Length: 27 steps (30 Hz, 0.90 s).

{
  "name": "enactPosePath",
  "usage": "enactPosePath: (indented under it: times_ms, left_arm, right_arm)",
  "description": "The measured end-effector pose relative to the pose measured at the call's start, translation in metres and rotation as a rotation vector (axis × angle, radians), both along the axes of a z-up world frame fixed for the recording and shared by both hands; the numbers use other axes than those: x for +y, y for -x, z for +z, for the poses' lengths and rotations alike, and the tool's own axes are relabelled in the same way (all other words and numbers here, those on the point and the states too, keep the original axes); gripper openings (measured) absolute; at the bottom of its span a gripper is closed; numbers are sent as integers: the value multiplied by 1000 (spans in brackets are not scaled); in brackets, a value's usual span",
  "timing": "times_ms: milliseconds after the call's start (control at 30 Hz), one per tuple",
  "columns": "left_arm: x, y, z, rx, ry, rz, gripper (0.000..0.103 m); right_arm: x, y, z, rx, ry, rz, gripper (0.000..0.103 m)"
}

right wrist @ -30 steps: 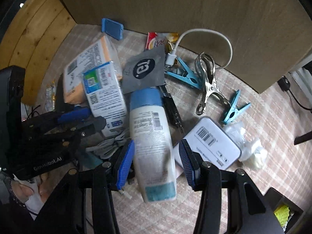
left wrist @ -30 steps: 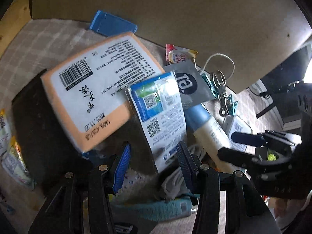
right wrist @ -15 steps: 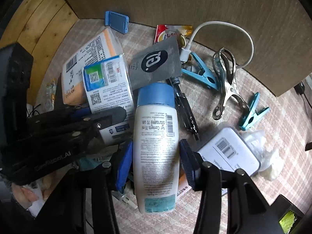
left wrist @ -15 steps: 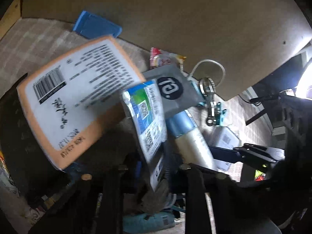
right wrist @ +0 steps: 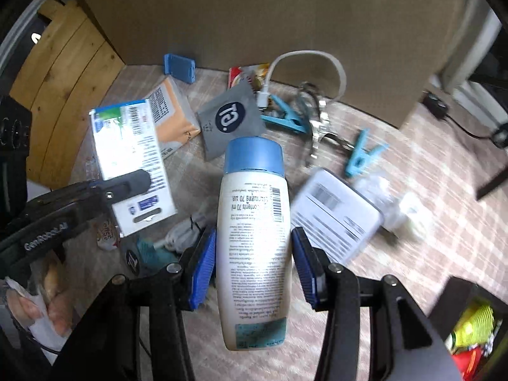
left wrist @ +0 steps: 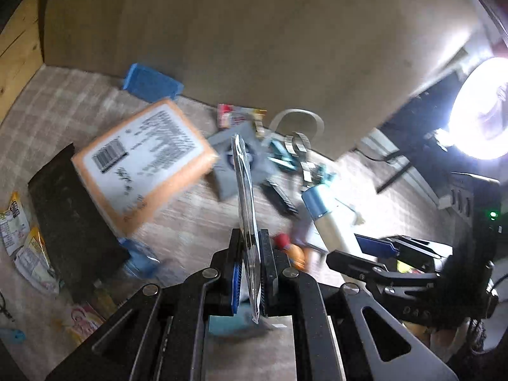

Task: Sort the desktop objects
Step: 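Carry the lotion bottle and plastic piece into the tray and open both grippers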

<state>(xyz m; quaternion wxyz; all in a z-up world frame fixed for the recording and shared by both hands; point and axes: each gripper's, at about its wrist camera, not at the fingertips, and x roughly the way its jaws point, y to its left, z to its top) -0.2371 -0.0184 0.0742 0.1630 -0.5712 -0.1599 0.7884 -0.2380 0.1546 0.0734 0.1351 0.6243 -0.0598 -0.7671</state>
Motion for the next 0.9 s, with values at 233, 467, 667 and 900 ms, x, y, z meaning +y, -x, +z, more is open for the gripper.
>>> enactPosePath:
  times_ms: [233,467,667,900]
  left_arm:
    - [60,-31,26,25,-19,-156,9]
    - [160,-81,41,18,-66,-391,9]
    - [241,-128,45,-15,-128,-568,9]
    - [308,-178,47,-43,-142,-713,9]
  right_arm:
    - [52,-42,30,60,-22,-96,46]
    - [130,-110,46,91,-49,-263,46]
    - [224,-181,56,92,-125,-453,46]
    - [305,-249,59,66,-196,-610,46]
